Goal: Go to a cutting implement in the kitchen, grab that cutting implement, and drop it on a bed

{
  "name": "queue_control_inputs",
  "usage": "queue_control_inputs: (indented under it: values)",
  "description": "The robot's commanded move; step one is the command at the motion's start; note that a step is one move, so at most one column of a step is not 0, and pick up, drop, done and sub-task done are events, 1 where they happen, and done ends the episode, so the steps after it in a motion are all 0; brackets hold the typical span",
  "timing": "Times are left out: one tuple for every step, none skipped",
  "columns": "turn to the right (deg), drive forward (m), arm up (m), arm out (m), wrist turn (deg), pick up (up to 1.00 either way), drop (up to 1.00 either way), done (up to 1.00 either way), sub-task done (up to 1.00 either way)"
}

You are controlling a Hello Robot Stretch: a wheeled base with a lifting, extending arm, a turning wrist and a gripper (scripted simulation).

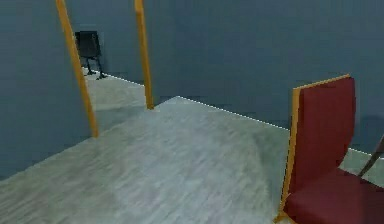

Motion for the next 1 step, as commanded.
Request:
queue_control_inputs:
  values:
    - [-15.0,0.0,0.0,0.0,0.0,0.0,0.0,0.0,0.0]
